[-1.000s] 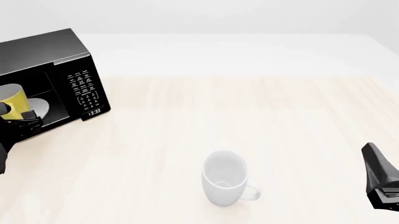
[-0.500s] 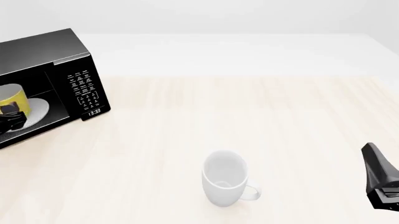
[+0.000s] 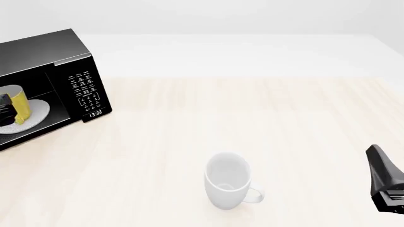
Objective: Put the yellow and white mug in the microwave and close it.
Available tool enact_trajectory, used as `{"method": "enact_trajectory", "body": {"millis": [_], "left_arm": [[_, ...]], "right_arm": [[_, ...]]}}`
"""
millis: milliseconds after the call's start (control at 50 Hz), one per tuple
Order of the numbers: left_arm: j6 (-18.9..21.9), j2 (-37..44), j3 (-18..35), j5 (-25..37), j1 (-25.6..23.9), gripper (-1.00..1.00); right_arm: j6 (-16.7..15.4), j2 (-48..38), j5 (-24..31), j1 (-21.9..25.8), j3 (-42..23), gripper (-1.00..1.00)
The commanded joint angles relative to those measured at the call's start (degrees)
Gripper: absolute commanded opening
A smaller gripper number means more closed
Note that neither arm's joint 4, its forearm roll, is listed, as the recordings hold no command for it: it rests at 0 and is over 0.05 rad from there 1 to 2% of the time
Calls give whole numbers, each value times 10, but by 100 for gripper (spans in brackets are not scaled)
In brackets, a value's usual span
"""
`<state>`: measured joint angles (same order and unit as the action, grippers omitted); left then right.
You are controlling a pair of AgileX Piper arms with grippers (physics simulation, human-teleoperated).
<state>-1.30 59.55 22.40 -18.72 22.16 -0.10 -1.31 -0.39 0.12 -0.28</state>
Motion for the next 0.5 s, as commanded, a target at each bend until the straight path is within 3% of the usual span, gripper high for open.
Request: {"method": "enact_trajectory", "body": {"millis": [20, 260, 500], "left_arm": [[-46, -95, 22, 105, -22, 100], [-47, -182, 75, 216, -14, 100], [-34, -231, 116, 279, 10, 100]], "right_arm": [[0, 1, 0, 1, 1, 100], [0, 1, 0, 1, 1, 100], [0, 1, 0, 1, 1, 100]]}}
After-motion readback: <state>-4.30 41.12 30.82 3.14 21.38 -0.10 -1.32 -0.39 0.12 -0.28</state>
